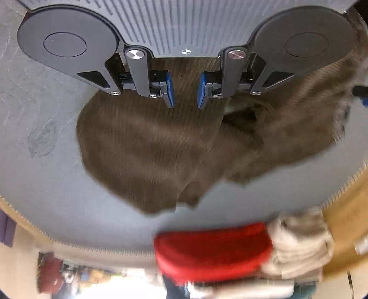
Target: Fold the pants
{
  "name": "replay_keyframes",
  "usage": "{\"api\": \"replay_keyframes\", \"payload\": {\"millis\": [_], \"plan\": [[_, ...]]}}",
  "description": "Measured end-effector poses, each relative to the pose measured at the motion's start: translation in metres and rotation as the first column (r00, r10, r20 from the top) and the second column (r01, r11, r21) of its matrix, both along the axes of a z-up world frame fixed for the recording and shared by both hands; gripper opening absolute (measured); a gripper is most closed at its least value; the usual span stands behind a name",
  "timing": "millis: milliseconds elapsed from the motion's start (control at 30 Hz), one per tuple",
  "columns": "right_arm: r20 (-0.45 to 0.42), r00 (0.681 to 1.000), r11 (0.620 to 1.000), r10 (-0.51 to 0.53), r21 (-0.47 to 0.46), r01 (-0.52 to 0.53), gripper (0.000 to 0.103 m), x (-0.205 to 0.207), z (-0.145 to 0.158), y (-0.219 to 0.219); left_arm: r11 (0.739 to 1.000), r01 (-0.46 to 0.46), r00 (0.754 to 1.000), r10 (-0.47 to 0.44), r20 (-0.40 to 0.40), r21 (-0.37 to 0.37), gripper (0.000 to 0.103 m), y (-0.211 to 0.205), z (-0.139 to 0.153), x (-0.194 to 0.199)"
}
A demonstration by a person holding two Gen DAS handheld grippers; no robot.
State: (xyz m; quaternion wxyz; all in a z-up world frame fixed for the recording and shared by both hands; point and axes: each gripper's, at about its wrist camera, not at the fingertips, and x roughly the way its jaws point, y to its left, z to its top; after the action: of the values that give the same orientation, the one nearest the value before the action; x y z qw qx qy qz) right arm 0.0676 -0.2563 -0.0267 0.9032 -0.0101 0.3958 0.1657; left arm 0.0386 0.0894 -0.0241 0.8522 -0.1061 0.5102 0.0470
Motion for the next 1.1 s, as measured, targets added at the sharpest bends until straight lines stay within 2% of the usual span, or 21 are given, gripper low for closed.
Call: {"api": "replay_keyframes", "payload": {"millis": [33,67,100,133,200,333,467,533,567,600,633,667,733,767,967,1100], "plan": [[0.036,0.999,0.999,0.031,-0.008,-0.031,0.027,0.001,0.002,0.009,1.0,0.009,1.0,-0.009,-0.01,-0.022,0.082,0.002,-0.002,0.002],[0.058,0.996,0.998,0.066,-0.026,-0.065,0.038,0.002,0.001,0.019,1.0,0.021,1.0,-0.021,-0.021,-0.013,0.082,0.005,-0.004,0.005],[0.062,0.994,0.995,0.094,-0.047,-0.091,0.047,0.004,-0.001,0.027,0.999,0.035,0.999,-0.035,-0.031,0.013,0.082,0.005,-0.005,0.008],[0.055,0.992,0.991,0.115,-0.073,-0.111,0.05,0.008,-0.008,0.035,0.998,0.051,0.998,-0.049,-0.038,0.045,0.082,0.008,-0.007,0.01],[0.02,0.989,0.982,0.147,-0.122,-0.143,0.051,0.02,-0.02,0.053,0.995,0.064,0.997,-0.06,-0.045,0.077,0.081,0.007,-0.01,0.01],[0.034,0.977,0.958,0.212,-0.207,-0.201,0.056,0.034,-0.033,0.084,0.996,0.082,0.995,-0.08,-0.053,0.043,0.081,0.011,-0.013,0.011],[0.021,0.975,0.937,0.223,-0.281,-0.208,0.057,0.046,-0.05,0.101,0.988,0.124,0.992,-0.121,-0.04,0.093,0.081,0.007,-0.012,0.005],[0.023,0.979,0.925,0.205,-0.331,-0.186,0.055,0.049,-0.059,0.104,0.985,0.13,0.991,-0.127,-0.035,0.111,0.082,0.007,-0.01,0.004],[0.022,0.982,0.927,0.188,-0.334,-0.17,0.047,0.05,-0.059,0.101,0.985,0.128,0.992,-0.124,-0.037,0.118,0.082,0.008,-0.01,0.005],[0.023,0.986,0.936,0.165,-0.32,-0.149,0.03,0.052,-0.058,0.095,0.985,0.124,0.992,-0.121,-0.038,0.119,0.082,0.009,-0.009,0.005],[0.02,0.991,0.949,0.136,-0.29,-0.124,0.021,0.053,-0.055,0.086,0.986,0.122,0.992,-0.118,-0.037,0.116,0.082,0.01,-0.008,0.005],[0.007,0.994,0.964,0.105,-0.245,-0.1,0.008,0.055,-0.051,0.077,0.986,0.119,0.993,-0.116,-0.034,0.116,0.082,0.01,-0.007,0.005],[0.002,0.999,0.984,0.052,-0.172,-0.051,0.007,0.053,-0.038,0.054,0.985,0.122,0.992,-0.119,-0.026,0.126,0.082,0.009,-0.005,0.005],[0.013,0.999,0.986,0.04,-0.164,-0.037,0.007,0.05,-0.033,0.047,0.983,0.126,0.992,-0.124,-0.022,0.131,0.082,0.008,-0.004,0.004],[0.055,0.997,0.98,0.059,-0.192,-0.048,0.007,0.014,0.001,-0.001,0.977,0.152,0.988,-0.153,-0.004,0.148,0.082,0.002,0.003,-0.009],[0.013,0.992,0.969,0.124,-0.218,-0.118,0.006,-0.024,0.007,-0.041,0.973,0.178,0.984,-0.18,-0.003,0.144,0.082,0.0,0.006,-0.018]]}}
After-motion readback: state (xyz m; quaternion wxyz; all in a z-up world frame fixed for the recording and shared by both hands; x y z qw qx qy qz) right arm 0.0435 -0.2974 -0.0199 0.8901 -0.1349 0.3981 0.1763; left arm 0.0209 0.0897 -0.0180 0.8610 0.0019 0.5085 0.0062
